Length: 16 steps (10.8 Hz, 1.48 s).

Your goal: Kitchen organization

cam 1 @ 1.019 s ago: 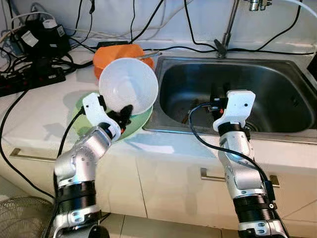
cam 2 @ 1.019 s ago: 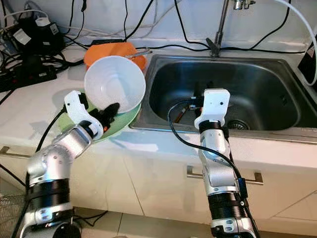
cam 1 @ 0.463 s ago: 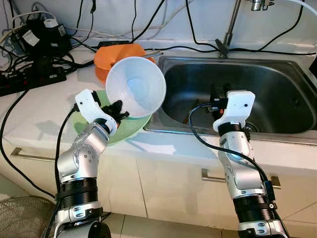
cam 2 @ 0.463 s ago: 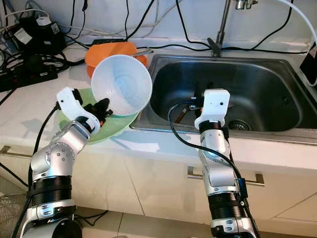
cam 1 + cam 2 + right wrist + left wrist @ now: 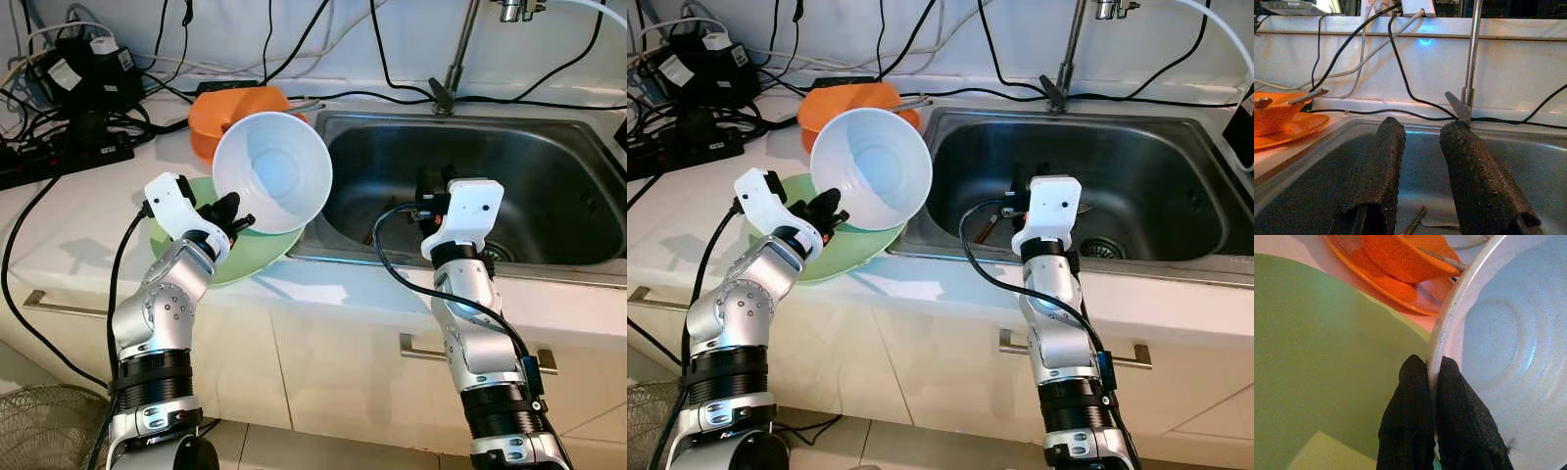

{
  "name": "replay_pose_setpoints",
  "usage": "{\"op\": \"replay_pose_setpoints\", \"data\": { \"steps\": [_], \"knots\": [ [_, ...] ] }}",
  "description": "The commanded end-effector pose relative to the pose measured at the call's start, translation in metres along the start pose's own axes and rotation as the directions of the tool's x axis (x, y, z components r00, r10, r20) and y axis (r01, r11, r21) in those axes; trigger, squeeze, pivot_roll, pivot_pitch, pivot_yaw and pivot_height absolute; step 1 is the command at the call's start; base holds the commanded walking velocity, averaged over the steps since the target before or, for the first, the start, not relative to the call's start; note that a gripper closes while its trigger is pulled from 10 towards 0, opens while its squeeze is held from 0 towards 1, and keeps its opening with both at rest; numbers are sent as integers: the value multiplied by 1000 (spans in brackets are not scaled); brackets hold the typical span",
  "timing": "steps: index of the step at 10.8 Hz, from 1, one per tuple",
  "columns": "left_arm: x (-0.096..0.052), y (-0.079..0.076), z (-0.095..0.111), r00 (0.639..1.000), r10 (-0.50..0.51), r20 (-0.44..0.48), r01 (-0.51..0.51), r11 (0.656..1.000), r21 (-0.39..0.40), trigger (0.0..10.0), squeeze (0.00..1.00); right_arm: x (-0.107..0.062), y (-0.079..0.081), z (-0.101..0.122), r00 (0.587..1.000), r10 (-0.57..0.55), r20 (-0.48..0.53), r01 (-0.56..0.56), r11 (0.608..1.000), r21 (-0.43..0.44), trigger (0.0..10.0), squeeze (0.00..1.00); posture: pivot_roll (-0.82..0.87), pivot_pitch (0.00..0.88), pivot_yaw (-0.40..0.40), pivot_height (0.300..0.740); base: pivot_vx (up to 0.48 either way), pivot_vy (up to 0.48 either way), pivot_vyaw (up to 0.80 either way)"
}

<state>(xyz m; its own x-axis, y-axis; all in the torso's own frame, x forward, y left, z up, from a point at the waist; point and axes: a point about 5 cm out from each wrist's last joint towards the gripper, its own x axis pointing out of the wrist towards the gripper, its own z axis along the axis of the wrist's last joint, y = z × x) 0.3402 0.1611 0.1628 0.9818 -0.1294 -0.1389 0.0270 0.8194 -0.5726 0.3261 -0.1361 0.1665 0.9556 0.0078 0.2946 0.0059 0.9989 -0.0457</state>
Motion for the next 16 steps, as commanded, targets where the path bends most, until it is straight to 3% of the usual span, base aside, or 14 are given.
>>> {"op": "replay_pose_setpoints", "data": {
  "steps": [1,2,5,6,7,8,9,10,13,14,16],
  "knots": [
    [1,-7,0,1000,-27,6,27,1000,0,0,0,4,2,3,1000,1,4,-1,1000,8,10000,0,33,0,68,740,0,0,0],
    [-1,-21,12,988,-113,108,118,992,-39,0,0,5,3,1,1000,3,-2,-3,1000,6,10000,0,34,0,67,740,0,0,0],
    [-8,-47,29,938,-238,251,264,962,-72,0,0,6,3,3,1000,4,2,-4,1000,7,10000,0,28,0,67,740,0,0,0],
    [-9,-51,31,928,-255,270,282,957,-68,3294,0,7,3,3,1000,5,3,-5,1000,7,10000,0,27,0,65,740,0,0,0],
    [-9,-54,30,926,-259,274,276,961,-23,10000,0,8,2,4,1000,2,0,-2,1000,29,10000,0,27,0,65,740,0,0,0],
    [-8,-57,27,925,-272,266,284,959,-8,10000,0,9,2,5,1000,-1,-7,1,998,64,10000,0,25,0,65,740,0,0,0],
    [-7,-65,22,919,-302,255,304,952,29,10000,0,13,-4,10,1000,-19,-24,24,979,200,10000,0,19,0,67,740,0,0,0],
    [-5,-69,20,917,-309,251,311,950,34,10000,0,15,-8,14,1000,2,-20,3,970,244,10000,0,15,0,67,740,0,0,0],
    [-2,-75,19,913,-322,250,318,946,59,10000,0,10,-8,27,978,202,44,-204,905,374,10000,0,0,0,74,740,0,0,0],
    [-2,-75,19,913,-319,253,314,947,64,10000,0,6,-6,30,963,260,73,-266,861,434,10000,0,-1,0,75,740,0,0,0],
    [-1,-74,19,916,-313,252,307,950,67,10000,0,-3,-1,38,920,370,131,-385,790,476,10000,0,0,0,81,740,0,0,0]
  ]
}}
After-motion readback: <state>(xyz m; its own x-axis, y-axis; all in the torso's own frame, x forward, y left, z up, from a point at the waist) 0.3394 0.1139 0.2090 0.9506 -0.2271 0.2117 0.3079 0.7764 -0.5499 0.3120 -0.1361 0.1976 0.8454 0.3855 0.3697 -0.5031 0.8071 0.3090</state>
